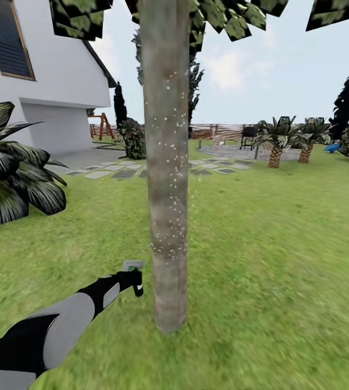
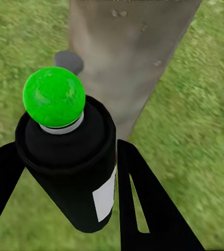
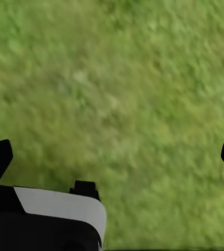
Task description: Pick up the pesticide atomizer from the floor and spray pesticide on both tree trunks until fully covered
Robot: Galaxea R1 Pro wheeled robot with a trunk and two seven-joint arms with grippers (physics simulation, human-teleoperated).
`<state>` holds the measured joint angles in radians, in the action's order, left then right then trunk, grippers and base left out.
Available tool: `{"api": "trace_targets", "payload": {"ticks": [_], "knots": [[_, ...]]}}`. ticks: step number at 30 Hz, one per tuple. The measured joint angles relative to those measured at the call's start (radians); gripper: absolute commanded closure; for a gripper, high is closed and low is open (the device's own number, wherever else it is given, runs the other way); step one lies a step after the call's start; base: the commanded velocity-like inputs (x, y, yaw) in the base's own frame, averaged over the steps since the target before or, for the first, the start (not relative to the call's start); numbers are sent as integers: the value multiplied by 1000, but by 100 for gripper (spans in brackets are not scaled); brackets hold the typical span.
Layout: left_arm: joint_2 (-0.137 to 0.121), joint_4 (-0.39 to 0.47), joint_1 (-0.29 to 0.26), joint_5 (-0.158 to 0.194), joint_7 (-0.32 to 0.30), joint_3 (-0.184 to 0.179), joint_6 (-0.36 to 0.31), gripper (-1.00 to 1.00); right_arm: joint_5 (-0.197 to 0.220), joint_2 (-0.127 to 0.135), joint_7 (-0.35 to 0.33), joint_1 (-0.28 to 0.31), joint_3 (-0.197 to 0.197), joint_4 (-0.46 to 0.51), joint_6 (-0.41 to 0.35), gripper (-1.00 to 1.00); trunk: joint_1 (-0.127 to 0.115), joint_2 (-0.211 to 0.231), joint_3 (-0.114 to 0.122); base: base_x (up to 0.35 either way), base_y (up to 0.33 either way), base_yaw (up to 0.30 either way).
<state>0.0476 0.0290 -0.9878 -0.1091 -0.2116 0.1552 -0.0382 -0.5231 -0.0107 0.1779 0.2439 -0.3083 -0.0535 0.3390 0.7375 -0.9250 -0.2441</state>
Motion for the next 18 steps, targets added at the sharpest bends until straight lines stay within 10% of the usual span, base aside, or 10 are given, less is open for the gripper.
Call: {"api": "trace_targets", "payload": {"ticks": [18], "knots": [[0,0,0,0,0,-1,0,100,0,0,0,0,0,0,0,-100,0,0,1,0,350,-189]]}}
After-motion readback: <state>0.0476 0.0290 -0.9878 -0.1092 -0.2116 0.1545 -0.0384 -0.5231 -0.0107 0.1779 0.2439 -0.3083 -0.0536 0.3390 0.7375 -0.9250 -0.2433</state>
